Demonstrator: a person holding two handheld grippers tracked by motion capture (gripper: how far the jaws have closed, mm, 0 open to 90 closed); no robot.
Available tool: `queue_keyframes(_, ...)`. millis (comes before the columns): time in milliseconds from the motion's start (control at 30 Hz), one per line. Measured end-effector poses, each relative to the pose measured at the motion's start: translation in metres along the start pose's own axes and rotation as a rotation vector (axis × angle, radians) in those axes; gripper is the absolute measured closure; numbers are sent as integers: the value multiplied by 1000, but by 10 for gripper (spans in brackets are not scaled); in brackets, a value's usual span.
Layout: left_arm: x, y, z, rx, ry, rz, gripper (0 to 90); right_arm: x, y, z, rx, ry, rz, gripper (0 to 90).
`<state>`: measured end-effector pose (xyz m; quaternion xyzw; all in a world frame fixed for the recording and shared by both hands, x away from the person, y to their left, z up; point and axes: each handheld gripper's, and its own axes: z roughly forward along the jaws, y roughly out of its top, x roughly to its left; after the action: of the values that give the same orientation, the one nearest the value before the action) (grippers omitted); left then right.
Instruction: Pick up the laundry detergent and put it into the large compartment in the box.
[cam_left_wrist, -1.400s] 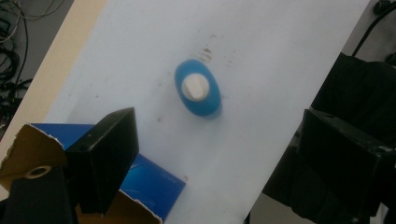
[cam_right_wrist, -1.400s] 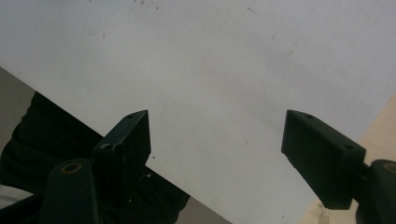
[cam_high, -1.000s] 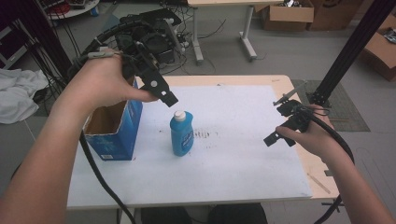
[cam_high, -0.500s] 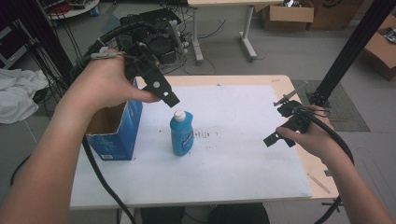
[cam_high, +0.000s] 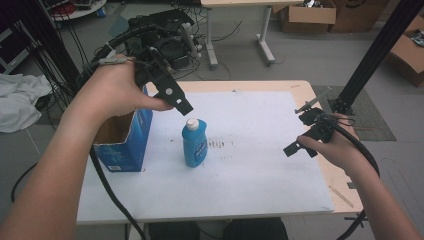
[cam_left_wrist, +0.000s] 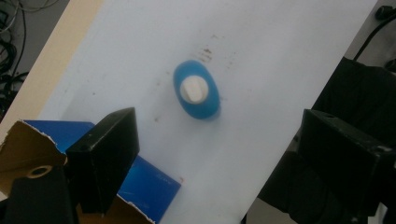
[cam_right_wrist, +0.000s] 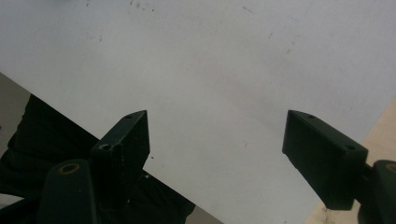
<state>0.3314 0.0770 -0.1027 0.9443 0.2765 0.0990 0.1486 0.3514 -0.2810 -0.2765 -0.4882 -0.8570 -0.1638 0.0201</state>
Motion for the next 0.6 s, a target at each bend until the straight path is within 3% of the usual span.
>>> queue_keyframes(300,0,2,9,4,13,-31,146,-1,1,4,1,1,-1,235)
queue_keyframes(600,2,5,28,4,35,-113,151,-3,-1,7,5,3,1,235)
